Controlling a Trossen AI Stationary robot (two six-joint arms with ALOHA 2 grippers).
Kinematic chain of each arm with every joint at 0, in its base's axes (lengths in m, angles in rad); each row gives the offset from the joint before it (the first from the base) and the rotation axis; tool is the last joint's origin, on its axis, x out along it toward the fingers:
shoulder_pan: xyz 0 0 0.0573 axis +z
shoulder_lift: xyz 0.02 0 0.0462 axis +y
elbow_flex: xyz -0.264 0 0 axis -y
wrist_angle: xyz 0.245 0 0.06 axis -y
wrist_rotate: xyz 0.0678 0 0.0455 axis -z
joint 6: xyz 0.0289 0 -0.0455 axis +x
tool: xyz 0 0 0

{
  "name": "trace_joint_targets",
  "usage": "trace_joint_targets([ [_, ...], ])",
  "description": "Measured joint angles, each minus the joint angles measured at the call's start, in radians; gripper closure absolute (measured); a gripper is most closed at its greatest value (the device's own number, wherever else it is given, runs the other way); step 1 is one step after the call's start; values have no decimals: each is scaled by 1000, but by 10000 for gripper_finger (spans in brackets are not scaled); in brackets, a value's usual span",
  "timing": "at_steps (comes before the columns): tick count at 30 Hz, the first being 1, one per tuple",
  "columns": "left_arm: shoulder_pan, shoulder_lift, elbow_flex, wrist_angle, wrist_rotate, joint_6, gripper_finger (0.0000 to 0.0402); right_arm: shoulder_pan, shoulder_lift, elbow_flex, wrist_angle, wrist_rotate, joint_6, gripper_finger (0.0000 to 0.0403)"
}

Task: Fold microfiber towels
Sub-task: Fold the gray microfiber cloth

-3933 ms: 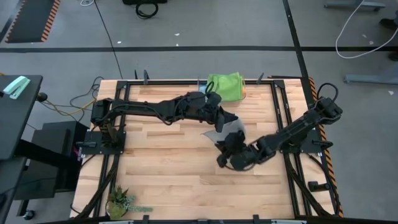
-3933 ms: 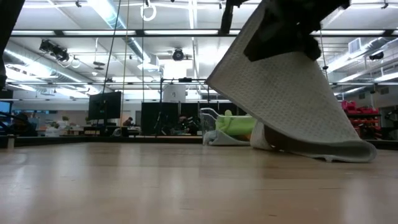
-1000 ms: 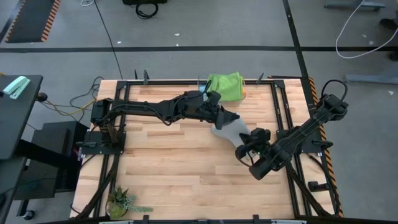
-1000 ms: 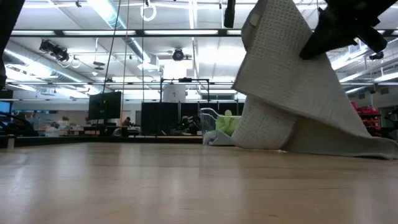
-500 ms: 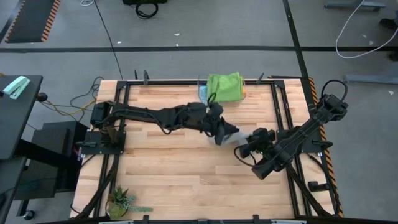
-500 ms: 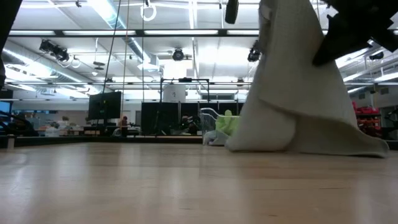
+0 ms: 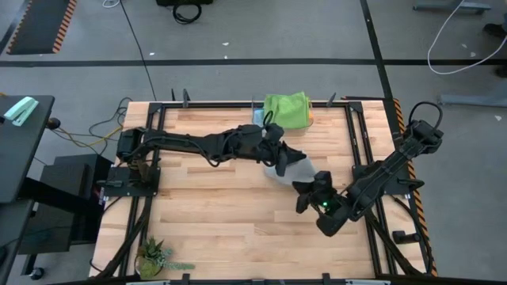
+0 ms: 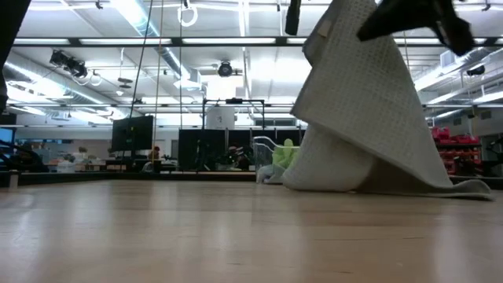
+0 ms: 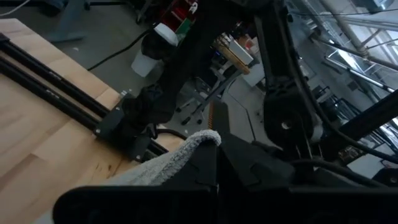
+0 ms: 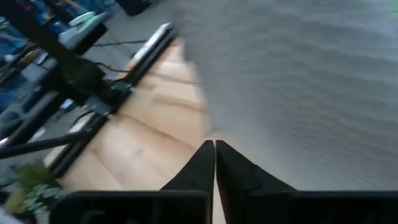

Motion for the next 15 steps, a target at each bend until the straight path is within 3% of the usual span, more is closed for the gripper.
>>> trace_joint_targets([
  [6,11,0,0,10,0,1,395,-57,0,0,309,-72,-307,345],
  [15,12,0,0,34,1,2,395,-152,0,0,318,-115,-330,315],
])
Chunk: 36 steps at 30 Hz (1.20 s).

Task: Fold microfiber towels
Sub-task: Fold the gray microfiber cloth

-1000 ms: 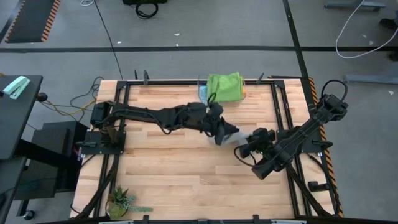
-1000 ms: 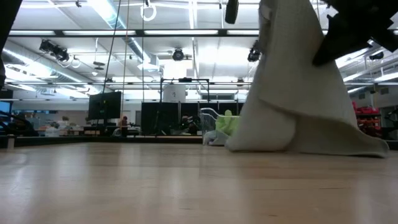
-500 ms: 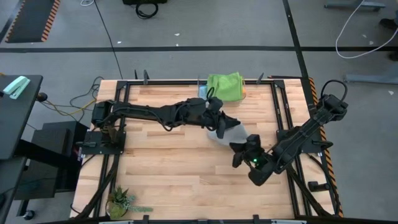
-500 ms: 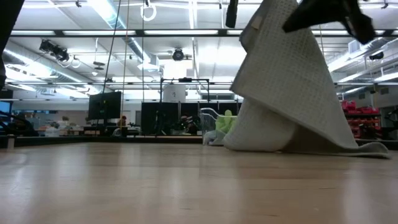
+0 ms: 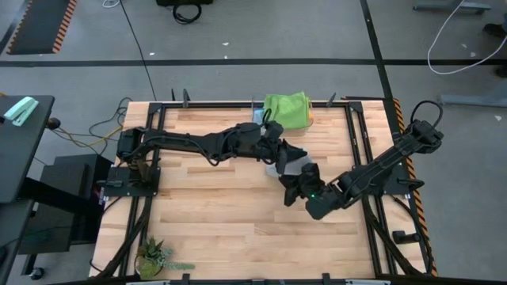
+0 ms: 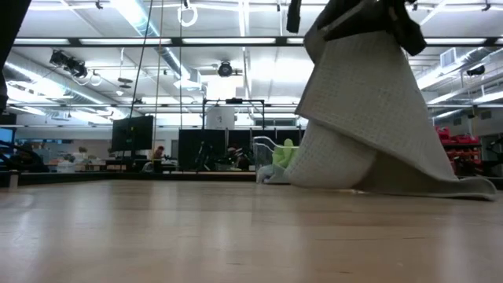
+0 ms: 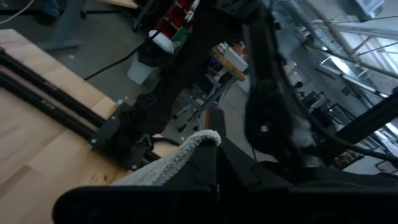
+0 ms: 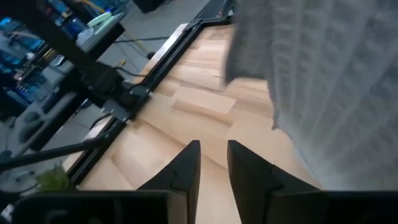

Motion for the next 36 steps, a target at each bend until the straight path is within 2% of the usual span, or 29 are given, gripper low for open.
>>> trace_joint_targets([
  [5,-10,0,0,53,0,5,395,-43,0,0,-45,24,-19,319],
  [9,-10,0,0,47,0,17,395,-35,0,0,-143,24,42,325],
  [13,-9,0,0,47,0,25,395,6,0,0,-308,21,184,330],
  [17,-9,0,0,48,0,25,395,33,0,0,-571,22,392,336],
  [22,-10,0,0,48,0,25,395,7,0,0,-826,51,578,340],
  [31,-10,0,0,49,0,24,395,-157,-13,0,-841,61,478,340],
  [36,7,0,0,49,-4,23,395,-139,-77,1,-842,17,361,339],
])
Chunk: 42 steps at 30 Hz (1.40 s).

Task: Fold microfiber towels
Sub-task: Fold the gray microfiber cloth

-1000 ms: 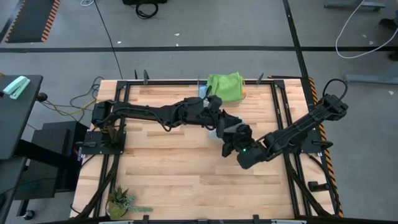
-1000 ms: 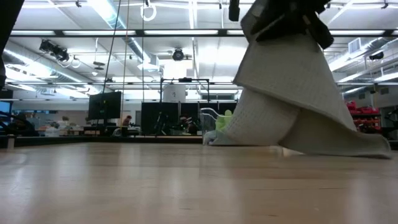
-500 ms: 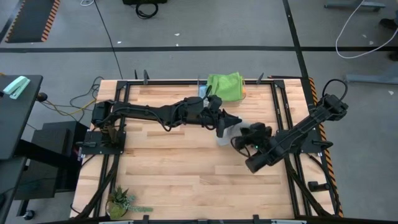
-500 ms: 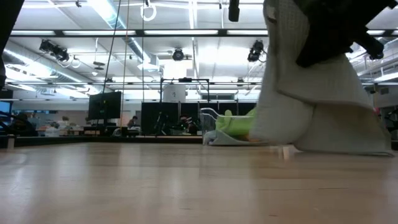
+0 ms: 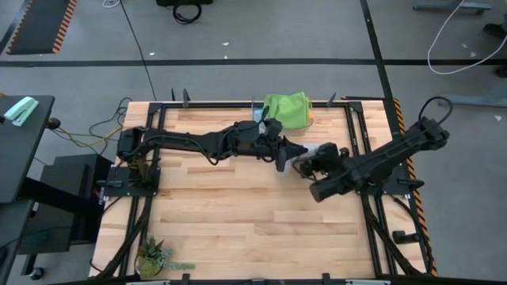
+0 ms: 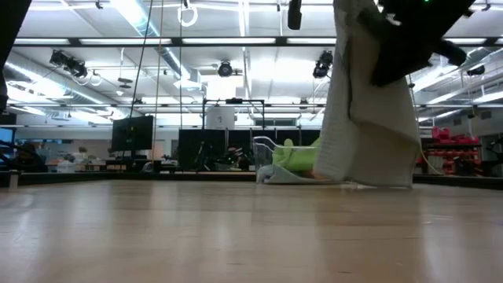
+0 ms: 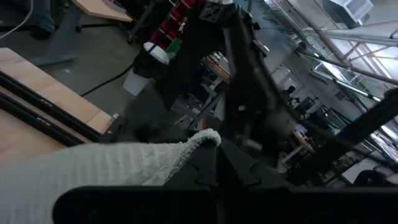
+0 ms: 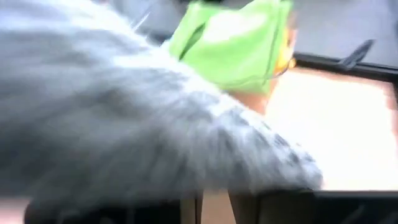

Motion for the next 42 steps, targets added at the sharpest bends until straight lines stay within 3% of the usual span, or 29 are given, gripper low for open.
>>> trace_joint_targets([
  [4,14,0,0,-1,-1,-25,395,101,-76,4,-2,-119,-162,339],
  [7,17,0,0,5,-3,-25,395,183,-119,-3,-5,-176,-170,339],
  [14,36,0,0,55,25,-58,395,333,-98,-88,2,-313,8,338],
  [18,49,0,0,54,24,-62,395,373,-62,-117,42,-332,88,338],
  [27,60,-1,0,113,26,-86,395,360,77,-118,138,-325,72,338],
  [35,63,-1,0,141,41,-104,395,243,225,-118,211,-291,100,338],
  [42,64,-1,0,143,44,-103,395,143,334,-118,438,-288,-3,338],
])
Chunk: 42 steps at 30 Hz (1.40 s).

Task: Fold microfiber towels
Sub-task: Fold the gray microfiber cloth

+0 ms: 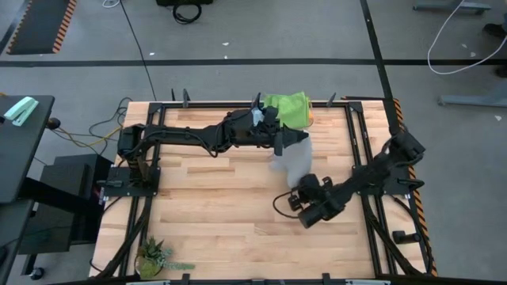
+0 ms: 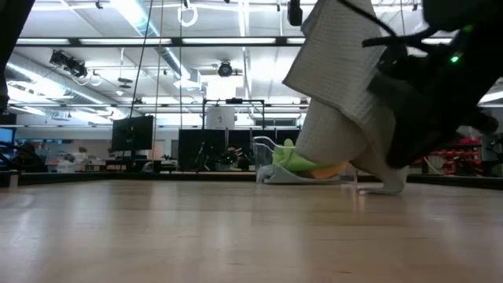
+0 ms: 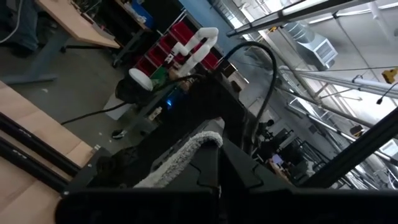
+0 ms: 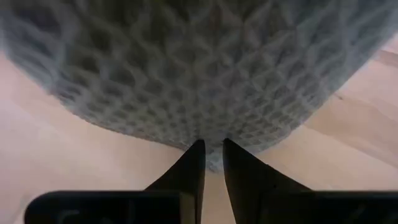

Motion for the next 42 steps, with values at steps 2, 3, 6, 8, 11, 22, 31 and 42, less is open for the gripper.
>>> trace_joint_targets([
  [2,0,0,0,-4,0,0,395,-18,20,0,7,14,7,339],
  [3,0,0,0,-5,-1,0,395,-25,25,0,6,31,25,341],
  [6,-1,0,0,-5,0,0,395,-41,28,0,0,109,56,349],
  [8,-2,0,0,-10,0,0,395,-57,24,0,-1,139,54,358],
  [11,-3,0,0,-12,-1,1,395,-83,23,0,-19,160,47,378],
  [22,-28,0,0,-105,-25,29,395,-119,-44,0,-375,210,352,386],
  [31,-28,0,0,-107,-33,59,395,-34,-292,20,-452,263,312,396],
  [42,-26,0,0,-109,-173,191,395,99,-463,272,-441,337,124,372],
])
